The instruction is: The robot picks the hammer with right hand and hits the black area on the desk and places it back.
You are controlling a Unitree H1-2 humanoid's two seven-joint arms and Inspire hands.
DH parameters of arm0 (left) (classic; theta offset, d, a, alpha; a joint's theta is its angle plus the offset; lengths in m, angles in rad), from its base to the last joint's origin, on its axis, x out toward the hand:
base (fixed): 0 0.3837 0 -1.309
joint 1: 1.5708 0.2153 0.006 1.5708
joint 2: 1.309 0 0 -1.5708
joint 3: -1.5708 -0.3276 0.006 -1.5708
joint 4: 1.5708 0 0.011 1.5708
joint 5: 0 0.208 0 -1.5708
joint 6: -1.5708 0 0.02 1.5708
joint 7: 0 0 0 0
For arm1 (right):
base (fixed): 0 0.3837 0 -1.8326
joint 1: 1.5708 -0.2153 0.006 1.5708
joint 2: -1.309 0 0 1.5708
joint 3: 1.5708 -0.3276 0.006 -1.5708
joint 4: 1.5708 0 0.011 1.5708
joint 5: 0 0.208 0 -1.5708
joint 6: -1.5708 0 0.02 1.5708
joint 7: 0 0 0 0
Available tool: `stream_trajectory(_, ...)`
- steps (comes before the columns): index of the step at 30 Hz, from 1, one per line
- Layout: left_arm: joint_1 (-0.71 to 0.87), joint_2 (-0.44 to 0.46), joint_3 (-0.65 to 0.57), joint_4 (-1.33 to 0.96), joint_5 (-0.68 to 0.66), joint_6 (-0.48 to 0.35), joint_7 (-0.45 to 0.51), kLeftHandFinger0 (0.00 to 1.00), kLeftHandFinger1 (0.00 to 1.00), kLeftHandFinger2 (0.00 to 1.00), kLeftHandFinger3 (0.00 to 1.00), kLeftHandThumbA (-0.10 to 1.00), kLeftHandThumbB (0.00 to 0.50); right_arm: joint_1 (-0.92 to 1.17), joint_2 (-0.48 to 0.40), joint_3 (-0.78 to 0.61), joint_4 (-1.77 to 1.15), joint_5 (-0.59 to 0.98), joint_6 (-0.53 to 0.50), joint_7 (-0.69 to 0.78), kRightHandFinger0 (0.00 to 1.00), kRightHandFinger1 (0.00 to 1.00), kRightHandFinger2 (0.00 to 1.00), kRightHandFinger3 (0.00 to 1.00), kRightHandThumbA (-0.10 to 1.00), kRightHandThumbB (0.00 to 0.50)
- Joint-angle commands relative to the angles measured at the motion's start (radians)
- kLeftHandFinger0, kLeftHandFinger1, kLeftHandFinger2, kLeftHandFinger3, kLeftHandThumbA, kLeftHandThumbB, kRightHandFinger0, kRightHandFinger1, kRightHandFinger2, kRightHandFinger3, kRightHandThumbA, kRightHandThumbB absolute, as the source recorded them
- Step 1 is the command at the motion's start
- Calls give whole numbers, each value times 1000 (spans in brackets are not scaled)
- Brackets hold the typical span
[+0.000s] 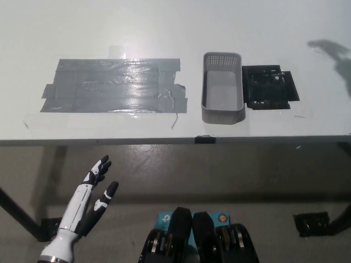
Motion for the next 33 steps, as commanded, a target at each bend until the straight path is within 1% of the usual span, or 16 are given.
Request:
stream_trajectory(1,-14,12,-2,-17,-4,-28,-5,1000,1000,1000,1000,931,0,-15,16,21,-36,29,-19,-26,238,653,975,1000,-100,113)
stream_trajectory(3,-15,7,-4,-17,-2,-22,-3,1000,1000,1000,1000,939,0,5,23,60,-16,-11,-38,-45,262,712,1000,1000,-100,116)
stream_trajectory(6,-14,6,-4,-21,-1,-18,-3,1000,1000,1000,1000,942,0,30,56,83,75,3,-100,-61,235,732,1000,1000,-100,112)
stream_trajectory(9,-17,8,-2,-21,-3,-23,-2,1000,1000,1000,1000,941,0,40,83,120,206,-9,-207,-74,201,701,1000,1000,-100,124)
stream_trajectory(11,-18,7,-2,-24,-1,-17,-1,1000,1000,1000,1000,938,0,47,83,170,251,-60,-243,-102,234,719,985,1000,-100,121)
stream_trajectory(13,-19,8,0,-22,-3,-14,-3,1000,1000,1000,1000,948,0,53,85,222,283,-113,-255,-131,335,788,1000,1000,-100,137)
stream_trajectory(14,-21,10,-1,-20,5,-16,-1,1000,1000,1000,1000,965,0,61,88,248,287,-133,-242,-136,286,763,1000,1000,-100,138)
stream_trajectory(17,-23,10,0,-24,2,-16,-2,1000,1000,1000,1000,967,0,61,90,290,316,-159,-257,-160,245,738,1000,1000,-100,122)
stream_trajectory(18,-24,12,0,-19,0,-27,0,1000,1000,1000,1000,962,0,65,90,308,330,-169,-278,-165,202,667,947,1000,-100,121)
stream_trajectory(19,-23,11,1,-19,0,-26,0,1000,1000,1000,1000,960,0,68,86,320,341,-170,-308,-167,162,617,893,925,-100,119)
stream_trajectory(21,-25,13,4,-19,-3,-25,0,1000,1000,1000,1000,948,0,59,85,341,368,-186,-330,-185,133,589,881,883,-100,126)
stream_trajectory(22,-25,13,4,-19,-5,-17,-4,1000,1000,1000,1000,952,0,57,81,349,365,-195,-321,-188,139,598,896,903,-100,132)
stream_trajectory(24,-26,13,4,-16,-2,-22,-1,1000,1000,1000,1000,956,0,53,72,358,348,-203,-303,-186,141,591,893,886,-100,124)
stream_trajectory(27,-24,10,4,-17,-1,-25,2,1000,1000,1000,1000,953,0,55,58,358,305,-218,-264,-189,177,641,964,961,-100,111)
stream_trajectory(31,-23,12,2,-15,2,-32,3,1000,1000,1000,1000,952,0,53,47,352,278,-224,-259,-185,175,660,988,985,-100,109)
stream_trajectory(33,-22,12,3,-19,-2,-22,-2,1000,1000,1000,1000,955,0,39,33,339,248,-215,-246,-167,205,731,1000,1000,-100,121)
